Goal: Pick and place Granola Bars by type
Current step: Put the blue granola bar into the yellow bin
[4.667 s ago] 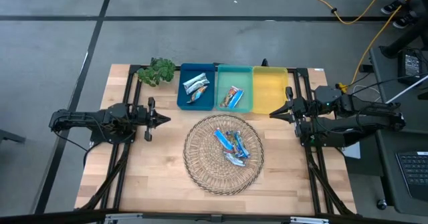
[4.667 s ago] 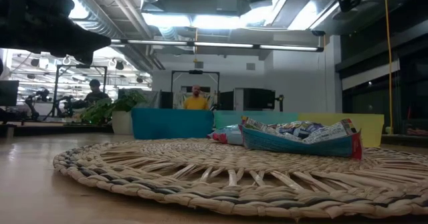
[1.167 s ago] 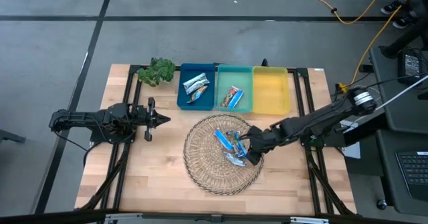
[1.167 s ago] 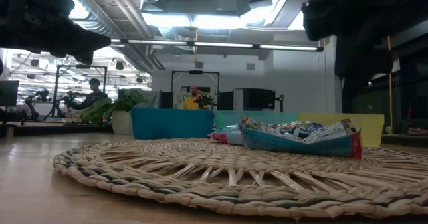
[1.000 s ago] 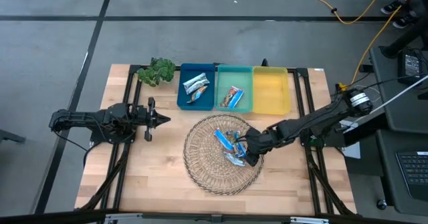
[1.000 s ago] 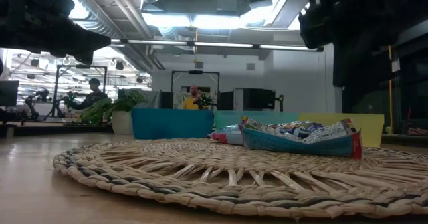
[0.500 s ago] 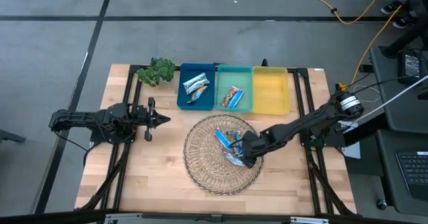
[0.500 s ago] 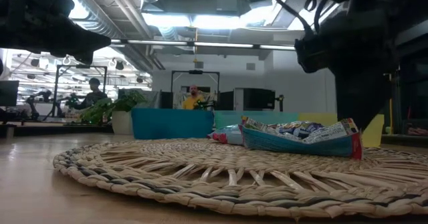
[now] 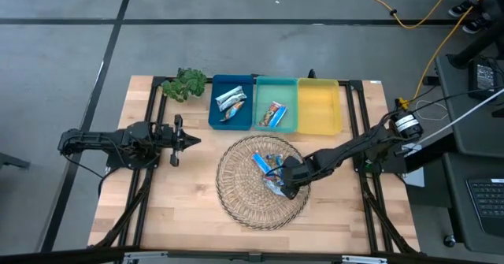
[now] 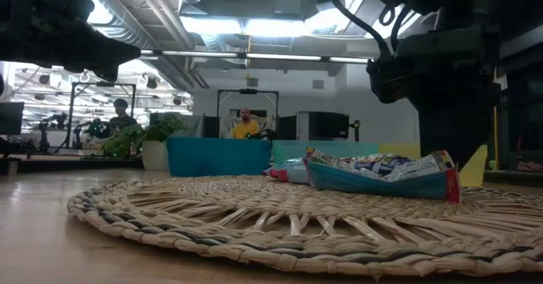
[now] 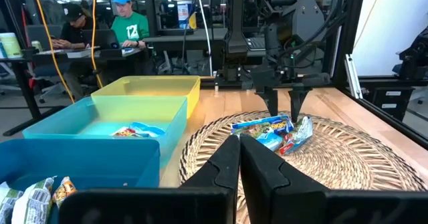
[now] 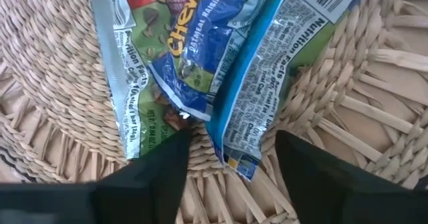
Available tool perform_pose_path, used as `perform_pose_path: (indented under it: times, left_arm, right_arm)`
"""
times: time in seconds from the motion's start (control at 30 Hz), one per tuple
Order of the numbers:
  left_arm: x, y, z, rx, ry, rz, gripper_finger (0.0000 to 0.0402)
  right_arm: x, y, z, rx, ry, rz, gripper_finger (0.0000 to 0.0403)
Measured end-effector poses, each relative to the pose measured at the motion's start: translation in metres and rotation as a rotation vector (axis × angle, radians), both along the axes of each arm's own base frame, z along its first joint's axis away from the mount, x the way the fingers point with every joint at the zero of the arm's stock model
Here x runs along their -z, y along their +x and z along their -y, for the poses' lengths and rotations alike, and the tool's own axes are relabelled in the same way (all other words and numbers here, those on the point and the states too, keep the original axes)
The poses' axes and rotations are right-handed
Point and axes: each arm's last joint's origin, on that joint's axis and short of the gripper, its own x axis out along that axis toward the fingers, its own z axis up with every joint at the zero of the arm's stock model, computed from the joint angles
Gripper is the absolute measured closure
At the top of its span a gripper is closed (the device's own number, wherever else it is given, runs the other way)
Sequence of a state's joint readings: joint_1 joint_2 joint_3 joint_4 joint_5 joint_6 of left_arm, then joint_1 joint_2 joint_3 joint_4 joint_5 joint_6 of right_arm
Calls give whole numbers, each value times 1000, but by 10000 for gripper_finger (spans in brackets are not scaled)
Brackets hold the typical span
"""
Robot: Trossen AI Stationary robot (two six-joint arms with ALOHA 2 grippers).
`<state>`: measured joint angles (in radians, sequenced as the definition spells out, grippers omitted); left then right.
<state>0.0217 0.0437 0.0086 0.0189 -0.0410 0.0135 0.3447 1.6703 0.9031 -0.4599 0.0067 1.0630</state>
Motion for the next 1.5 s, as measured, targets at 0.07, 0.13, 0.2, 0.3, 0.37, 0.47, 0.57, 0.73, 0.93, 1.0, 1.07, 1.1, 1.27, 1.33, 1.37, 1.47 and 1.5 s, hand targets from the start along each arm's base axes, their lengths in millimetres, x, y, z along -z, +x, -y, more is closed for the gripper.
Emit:
perform_pose_path:
  times: [0.07,0.13,0.2,0.3,0.37,0.47,0.57,0.73,0.93,1.0,1.07,1.1,1.27,1.33,1.37,1.47,1.5]
  left_arm:
    - [0,0,0,0,0,0,393]
    - [0,0,0,0,0,0,394]
    - [0,0,0,0,0,0,396]
    - [0,0,0,0,0,0,397]
    - [0,0,0,0,0,0,396]
    - [0,0,0,0,0,0,394]
    - [0,0,0,0,0,0,394]
    - [0,0,0,0,0,0,397]
    - [0,0,0,0,0,0,393]
    - [0,0,0,0,0,0,394]
    - [0,0,0,0,0,0,395]
    - [0,0,0,0,0,-1,396]
    - [-1,0,0,0,0,6,396]
    - [-1,0,0,0,0,7,394]
    - [-1,0,0,-1,0,7,393]
    - [-1,0,0,-1,0,7,394]
    - [-1,0,0,-1,0,7,395]
  right_arm:
    - [0,0,0,1,0,-1,211]
    - [0,0,0,2,0,-1,240]
    - [0,0,0,2,0,-1,269]
    - [0,0,0,1,2,-1,309]
    - [0,0,0,0,6,-2,334]
    - [0,0,-1,-7,29,-10,362]
    - [0,-1,-2,-19,69,-25,381]
    - [-1,-1,-3,-33,114,-41,391]
    - [-18,-11,0,9,139,-46,392]
    - [-30,-17,3,22,122,-29,392]
    - [-43,-25,7,54,96,-6,392]
    - [-50,-29,9,71,85,13,392]
    - [-83,-49,20,155,28,130,393]
    - [-95,-56,24,177,8,192,393]
    - [-100,-59,26,185,4,224,393]
    - [-113,-68,30,185,-16,298,393]
    - [-117,-70,31,185,-23,318,393]
